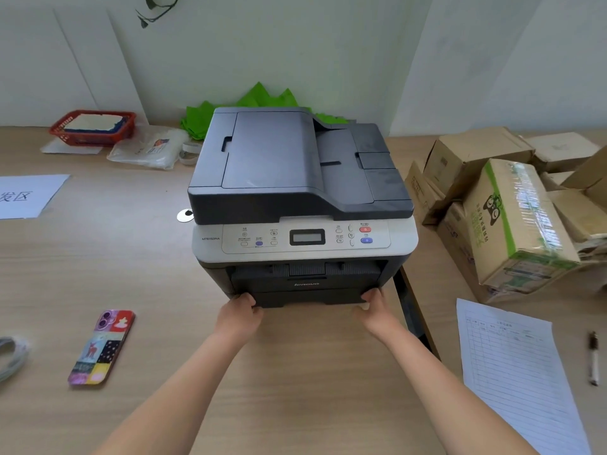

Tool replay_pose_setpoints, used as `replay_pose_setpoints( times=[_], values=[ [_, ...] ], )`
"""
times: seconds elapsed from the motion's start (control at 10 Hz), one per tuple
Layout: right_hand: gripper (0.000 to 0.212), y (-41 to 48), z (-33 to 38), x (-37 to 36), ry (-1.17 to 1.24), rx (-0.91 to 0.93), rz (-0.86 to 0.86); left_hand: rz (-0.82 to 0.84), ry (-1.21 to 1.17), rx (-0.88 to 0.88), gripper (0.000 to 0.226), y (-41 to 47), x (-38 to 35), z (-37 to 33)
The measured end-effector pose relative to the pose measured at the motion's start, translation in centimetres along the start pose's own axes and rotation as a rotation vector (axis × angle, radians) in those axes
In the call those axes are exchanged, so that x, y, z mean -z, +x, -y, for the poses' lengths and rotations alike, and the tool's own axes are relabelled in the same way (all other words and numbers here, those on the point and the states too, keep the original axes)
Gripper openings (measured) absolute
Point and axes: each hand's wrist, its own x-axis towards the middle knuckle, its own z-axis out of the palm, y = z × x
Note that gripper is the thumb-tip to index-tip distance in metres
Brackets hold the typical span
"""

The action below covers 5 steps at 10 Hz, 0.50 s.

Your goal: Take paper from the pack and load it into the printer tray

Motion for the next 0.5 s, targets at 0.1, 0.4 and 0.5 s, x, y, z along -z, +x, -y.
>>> replay_pose_setpoints(
  times=[0.1,0.4,0.5],
  values=[
    [0.035,-0.9,0.8,0.0,-0.04,0.014,-0.007,0.045,0.021,0.011,0.032,-1.1,0.8,-1.1],
    [0.035,-8.7,8.1,-0.2,0.058,0.235,-0.055,-0.001,-0.021,-0.353,0.043,-10.6,3.2,-5.9],
    [0.034,-10.7,11.3,2.0,0.079,0.343,-0.109,-0.26,-0.061,-0.447,0.038,-12.1,7.1,-7.6]
  ],
)
